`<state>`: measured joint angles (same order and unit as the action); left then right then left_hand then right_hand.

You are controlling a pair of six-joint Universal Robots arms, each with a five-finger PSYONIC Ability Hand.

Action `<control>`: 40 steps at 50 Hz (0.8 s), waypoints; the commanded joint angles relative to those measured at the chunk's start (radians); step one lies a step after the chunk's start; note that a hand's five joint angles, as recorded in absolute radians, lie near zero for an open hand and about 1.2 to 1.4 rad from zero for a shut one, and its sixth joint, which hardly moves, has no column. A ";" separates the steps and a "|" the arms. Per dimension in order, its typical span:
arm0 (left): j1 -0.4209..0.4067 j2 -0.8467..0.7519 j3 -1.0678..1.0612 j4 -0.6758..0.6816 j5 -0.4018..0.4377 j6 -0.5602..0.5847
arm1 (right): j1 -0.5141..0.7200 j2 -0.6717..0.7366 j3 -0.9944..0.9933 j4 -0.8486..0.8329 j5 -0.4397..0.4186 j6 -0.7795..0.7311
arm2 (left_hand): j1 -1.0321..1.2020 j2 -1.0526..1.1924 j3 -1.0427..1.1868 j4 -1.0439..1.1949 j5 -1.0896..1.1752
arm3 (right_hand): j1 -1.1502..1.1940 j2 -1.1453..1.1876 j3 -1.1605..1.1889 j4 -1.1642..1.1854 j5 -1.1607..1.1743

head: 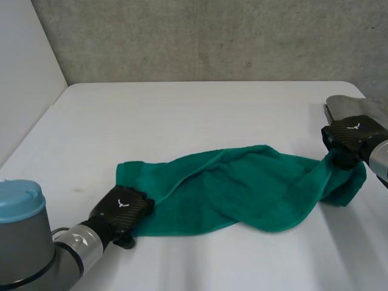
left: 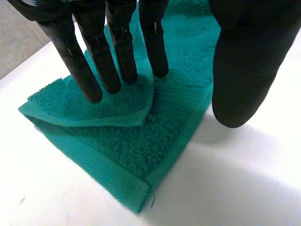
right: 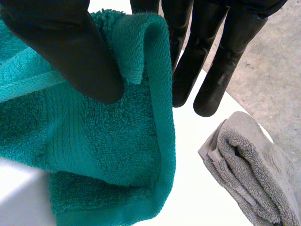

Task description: Fold the laundry.

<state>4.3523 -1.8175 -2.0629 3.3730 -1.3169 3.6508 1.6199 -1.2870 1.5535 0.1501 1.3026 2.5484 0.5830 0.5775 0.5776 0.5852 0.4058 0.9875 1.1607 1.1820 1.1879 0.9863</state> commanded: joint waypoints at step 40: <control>0.001 -0.002 0.032 0.031 -0.030 -0.001 | 0.000 -0.003 0.046 -0.030 0.000 -0.004 | 0.041 0.047 0.047 0.039 0.044 | 0.409 0.236 0.214 0.208 0.235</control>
<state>4.3539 -1.8851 -1.9910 3.4056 -1.3545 3.6497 1.6199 -1.2889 1.5988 0.1200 1.3024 2.5452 0.5534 0.5501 0.5525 0.5415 0.3692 0.9875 1.1607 1.1820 1.1879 0.9863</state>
